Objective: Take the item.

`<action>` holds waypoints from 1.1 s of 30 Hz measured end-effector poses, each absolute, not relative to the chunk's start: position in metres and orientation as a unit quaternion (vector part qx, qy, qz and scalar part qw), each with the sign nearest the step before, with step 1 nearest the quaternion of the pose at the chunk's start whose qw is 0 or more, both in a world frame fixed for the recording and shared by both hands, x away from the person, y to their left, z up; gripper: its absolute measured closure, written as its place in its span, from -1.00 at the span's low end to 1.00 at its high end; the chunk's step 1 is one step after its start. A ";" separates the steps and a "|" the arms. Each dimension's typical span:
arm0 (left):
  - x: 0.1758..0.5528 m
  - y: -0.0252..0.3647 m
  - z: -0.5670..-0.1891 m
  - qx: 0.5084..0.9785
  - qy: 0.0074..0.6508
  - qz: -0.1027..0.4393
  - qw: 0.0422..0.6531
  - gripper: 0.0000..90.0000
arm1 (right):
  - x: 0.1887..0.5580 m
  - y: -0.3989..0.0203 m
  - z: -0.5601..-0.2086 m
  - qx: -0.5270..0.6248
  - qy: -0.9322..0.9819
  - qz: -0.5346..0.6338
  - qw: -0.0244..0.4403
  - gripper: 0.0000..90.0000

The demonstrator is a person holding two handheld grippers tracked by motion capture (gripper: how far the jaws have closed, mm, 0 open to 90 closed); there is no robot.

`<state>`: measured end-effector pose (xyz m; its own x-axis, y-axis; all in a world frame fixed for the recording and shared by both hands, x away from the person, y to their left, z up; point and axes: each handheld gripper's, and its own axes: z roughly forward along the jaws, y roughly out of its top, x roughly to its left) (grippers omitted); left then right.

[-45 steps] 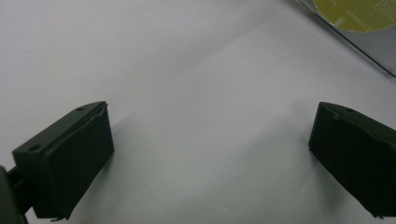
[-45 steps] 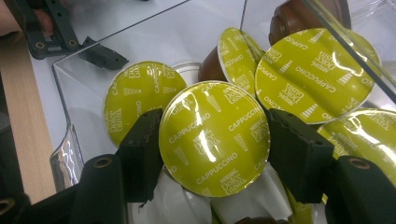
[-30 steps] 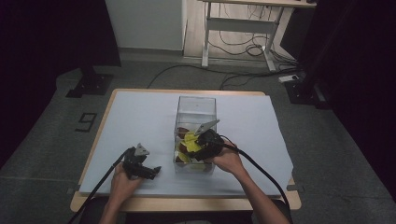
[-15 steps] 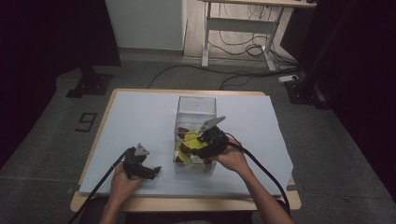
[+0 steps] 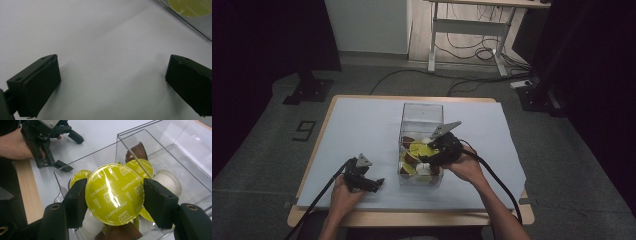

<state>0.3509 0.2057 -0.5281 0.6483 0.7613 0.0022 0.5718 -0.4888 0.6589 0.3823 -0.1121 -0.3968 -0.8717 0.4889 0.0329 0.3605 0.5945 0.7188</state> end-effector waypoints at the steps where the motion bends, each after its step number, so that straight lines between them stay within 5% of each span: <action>1: 0.351 0.206 -0.528 0.850 0.392 0.148 0.319 -1.00 | 0.382 -0.112 -0.397 0.239 0.889 0.382 0.084 -0.15; 33: 0.351 0.206 -0.528 0.850 0.393 0.147 0.319 -1.00 | 0.382 -0.153 -0.380 0.275 0.873 0.383 0.123 -0.15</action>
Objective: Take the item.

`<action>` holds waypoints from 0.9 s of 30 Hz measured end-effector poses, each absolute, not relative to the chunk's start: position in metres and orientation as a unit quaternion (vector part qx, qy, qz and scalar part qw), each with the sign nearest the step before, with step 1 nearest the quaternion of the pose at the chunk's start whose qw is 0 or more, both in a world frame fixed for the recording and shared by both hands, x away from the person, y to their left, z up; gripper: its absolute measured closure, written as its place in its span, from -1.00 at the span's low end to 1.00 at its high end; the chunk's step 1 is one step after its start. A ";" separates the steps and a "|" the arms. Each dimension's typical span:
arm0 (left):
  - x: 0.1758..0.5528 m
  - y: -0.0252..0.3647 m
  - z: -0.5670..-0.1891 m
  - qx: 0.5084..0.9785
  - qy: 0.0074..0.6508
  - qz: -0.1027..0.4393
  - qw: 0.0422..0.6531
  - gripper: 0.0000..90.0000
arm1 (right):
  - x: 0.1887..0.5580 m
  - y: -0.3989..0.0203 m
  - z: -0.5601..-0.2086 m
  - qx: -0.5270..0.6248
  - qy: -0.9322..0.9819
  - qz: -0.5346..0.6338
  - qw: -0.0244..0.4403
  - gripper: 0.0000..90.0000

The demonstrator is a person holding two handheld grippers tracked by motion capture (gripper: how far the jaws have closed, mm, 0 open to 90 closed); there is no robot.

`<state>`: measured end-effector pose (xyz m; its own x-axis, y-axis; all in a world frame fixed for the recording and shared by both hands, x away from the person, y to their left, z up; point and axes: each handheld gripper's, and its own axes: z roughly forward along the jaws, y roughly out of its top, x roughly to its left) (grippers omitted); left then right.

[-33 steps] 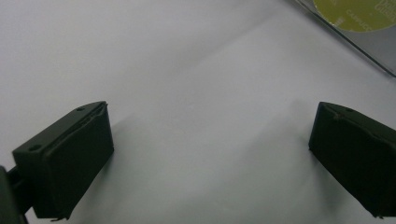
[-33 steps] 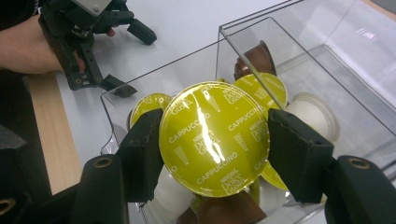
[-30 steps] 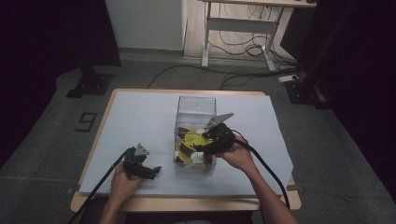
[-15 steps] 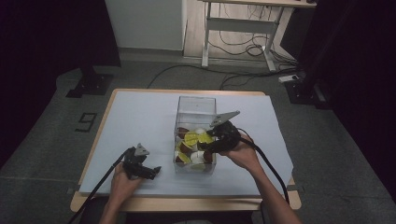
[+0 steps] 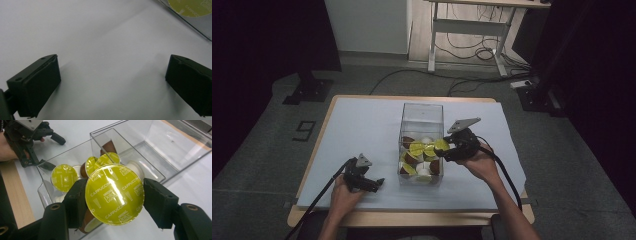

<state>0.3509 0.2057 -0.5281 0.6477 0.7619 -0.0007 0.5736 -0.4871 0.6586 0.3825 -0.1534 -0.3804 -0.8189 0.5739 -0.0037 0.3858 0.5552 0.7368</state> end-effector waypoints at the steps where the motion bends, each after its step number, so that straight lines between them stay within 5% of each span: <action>1: 0.351 0.206 -0.528 0.850 0.393 0.147 0.319 -1.00 | 0.382 -0.153 -0.380 0.275 0.873 0.383 0.123 -0.15; 27: 0.351 0.206 -0.528 0.850 0.393 0.147 0.319 -1.00 | 0.384 -0.212 -0.395 0.336 0.853 0.366 0.159 -0.15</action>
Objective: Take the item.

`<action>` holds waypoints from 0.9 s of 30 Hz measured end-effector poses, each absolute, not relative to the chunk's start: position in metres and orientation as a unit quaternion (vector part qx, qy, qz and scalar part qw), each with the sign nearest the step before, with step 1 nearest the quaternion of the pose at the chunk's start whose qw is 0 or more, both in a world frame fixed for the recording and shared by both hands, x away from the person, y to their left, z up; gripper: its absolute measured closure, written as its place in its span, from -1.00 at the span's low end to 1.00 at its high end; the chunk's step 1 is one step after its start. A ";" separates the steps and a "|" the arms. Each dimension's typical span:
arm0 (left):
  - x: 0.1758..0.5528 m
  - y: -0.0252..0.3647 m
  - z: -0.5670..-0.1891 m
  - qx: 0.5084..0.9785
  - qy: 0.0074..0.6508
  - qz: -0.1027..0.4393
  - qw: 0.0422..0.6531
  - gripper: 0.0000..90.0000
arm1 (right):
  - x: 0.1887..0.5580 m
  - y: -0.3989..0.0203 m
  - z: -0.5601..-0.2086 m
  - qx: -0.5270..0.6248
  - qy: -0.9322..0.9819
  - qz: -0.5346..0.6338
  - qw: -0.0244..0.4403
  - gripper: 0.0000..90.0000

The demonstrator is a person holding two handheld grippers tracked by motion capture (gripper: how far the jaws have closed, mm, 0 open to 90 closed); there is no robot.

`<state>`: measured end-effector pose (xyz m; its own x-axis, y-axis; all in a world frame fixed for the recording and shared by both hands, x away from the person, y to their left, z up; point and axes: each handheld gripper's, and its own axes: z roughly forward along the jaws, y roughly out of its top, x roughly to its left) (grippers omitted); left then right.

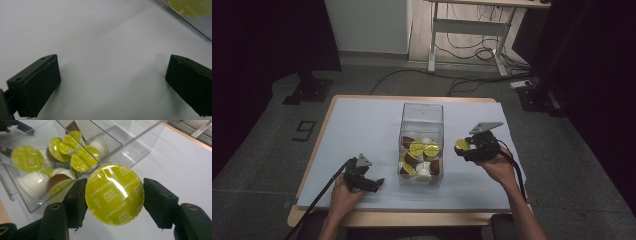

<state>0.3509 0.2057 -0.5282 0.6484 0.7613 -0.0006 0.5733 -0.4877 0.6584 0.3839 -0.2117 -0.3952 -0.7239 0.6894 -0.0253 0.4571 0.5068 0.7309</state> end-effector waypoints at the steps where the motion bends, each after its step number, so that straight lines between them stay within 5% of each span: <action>1: 0.351 0.206 -0.528 0.850 0.393 0.147 0.319 -1.00 | 0.384 -0.214 -0.397 0.338 0.852 0.365 0.163 -0.15; 27: 0.351 0.206 -0.528 0.850 0.392 0.147 0.319 -1.00 | 0.386 -0.242 -0.436 0.373 0.839 0.350 0.183 -0.15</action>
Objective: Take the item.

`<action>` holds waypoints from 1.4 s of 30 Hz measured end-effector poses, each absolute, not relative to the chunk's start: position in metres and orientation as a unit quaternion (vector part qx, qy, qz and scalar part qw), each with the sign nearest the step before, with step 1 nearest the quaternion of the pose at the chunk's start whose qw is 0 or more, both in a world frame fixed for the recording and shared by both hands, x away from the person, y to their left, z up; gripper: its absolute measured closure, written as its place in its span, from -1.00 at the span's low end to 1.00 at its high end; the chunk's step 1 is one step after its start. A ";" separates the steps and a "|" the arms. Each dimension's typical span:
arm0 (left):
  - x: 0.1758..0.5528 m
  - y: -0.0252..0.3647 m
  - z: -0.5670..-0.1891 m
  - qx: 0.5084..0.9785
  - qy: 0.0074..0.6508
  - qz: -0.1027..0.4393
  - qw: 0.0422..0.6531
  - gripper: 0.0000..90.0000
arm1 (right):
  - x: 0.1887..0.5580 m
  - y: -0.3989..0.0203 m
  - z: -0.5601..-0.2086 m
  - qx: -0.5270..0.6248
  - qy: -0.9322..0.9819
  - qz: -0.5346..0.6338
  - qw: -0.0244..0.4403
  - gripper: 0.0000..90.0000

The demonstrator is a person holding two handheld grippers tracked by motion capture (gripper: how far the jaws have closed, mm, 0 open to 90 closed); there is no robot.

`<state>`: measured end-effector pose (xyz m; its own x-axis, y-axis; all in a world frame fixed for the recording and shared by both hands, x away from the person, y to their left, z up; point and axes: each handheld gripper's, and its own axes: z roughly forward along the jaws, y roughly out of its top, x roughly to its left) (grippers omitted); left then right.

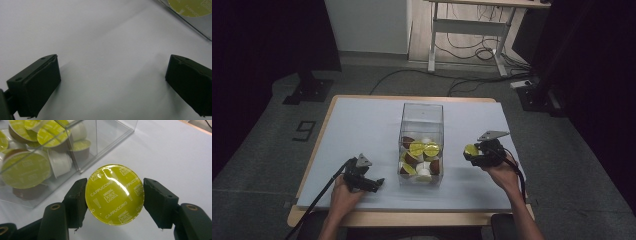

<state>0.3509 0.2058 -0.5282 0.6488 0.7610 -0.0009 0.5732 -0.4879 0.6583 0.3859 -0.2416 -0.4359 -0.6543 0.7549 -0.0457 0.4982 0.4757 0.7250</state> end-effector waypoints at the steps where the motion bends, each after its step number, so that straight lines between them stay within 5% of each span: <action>1: 0.351 0.206 -0.528 0.850 0.392 0.147 0.319 -1.00 | 0.386 -0.242 -0.438 0.375 0.839 0.350 0.184 -0.15; 42: 0.351 0.206 -0.528 0.849 0.393 0.148 0.320 -1.00 | 0.390 -0.249 -0.500 0.399 0.840 0.322 0.176 -0.15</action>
<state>0.3509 0.2056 -0.5282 0.6473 0.7622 -0.0004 0.5734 -0.4866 0.6592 0.3898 -0.2485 -0.5004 -0.6196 0.7840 -0.0394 0.5565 0.4740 0.6824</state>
